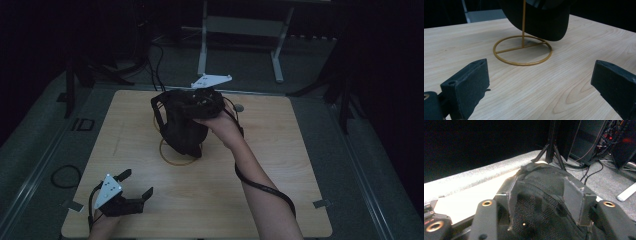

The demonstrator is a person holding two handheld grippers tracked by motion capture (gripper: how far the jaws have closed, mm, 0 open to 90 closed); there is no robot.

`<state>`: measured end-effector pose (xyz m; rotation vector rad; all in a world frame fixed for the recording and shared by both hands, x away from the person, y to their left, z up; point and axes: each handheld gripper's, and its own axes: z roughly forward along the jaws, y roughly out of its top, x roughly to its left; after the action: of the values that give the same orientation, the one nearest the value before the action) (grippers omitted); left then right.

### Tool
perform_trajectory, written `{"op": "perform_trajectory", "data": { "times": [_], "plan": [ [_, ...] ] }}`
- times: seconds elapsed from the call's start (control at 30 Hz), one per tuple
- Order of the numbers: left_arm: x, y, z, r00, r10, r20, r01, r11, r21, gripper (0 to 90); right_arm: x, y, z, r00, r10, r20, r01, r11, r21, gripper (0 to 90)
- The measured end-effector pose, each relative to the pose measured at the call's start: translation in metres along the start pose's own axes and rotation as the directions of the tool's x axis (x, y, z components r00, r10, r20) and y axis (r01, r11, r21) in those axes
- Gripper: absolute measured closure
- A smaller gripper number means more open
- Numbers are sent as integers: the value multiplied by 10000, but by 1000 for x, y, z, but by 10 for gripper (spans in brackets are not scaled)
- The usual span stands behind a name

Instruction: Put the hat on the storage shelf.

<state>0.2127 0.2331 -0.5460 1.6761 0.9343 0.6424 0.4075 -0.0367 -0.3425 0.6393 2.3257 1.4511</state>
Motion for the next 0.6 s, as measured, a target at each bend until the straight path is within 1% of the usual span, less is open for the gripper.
{"op": "perform_trajectory", "data": {
  "times": [0.13, 0.23, 0.3, 0.37, 0.4, 0.43, 0.47, 0.5, 0.53, 0.6],
  "plan": [
    [-1, 0, 0, 10000, -41, 16, 41, 10000, -42, 23, -2, -2, -6, 10000, 84, -33, -84, 9999, -104, 384],
    [-1, 0, 1, 10000, -41, 14, 41, 10000, -27, 23, -4, -5, -12, 9993, 262, -279, -265, 9996, -102, 315],
    [-1, 0, 1, 10000, -24, 19, 24, 10000, -3, 23, -5, -7, -16, 9991, 288, -310, -293, 9995, -153, 281],
    [-2, 0, 2, 10000, -26, 32, 26, 10000, 11, 23, -6, -11, -21, 9984, 336, -456, -348, 9991, -254, 227],
    [-2, -1, 2, 10000, -17, 10, 17, 10000, 38, 23, -7, -13, -23, 9977, 397, -555, -411, 9988, -251, 178],
    [-2, -1, 3, 10000, -4, 7, 4, 10000, 35, 23, -8, -15, -25, 9969, 317, -726, -335, 9992, -230, 135],
    [-3, -1, 3, 10000, -28, 24, 28, 10000, 28, 23, -8, -18, -27, 9971, 301, -695, -316, 9993, -220, 144],
    [-3, -1, 3, 10000, -26, 17, 26, 10000, 63, 23, -9, -20, -28, 9972, 428, -615, -442, 9988, -229, 141],
    [-3, -1, 3, 10000, 20, 18, -20, 10000, 82, 23, -9, -22, -29, 9964, 481, -692, -495, 9986, -196, 136],
    [-4, -1, 3, 10000, -19, 34, 19, 10000, 62, 23, -10, -27, -32, 9969, 447, -653, -459, 9988, -173, 135]
  ]
}}
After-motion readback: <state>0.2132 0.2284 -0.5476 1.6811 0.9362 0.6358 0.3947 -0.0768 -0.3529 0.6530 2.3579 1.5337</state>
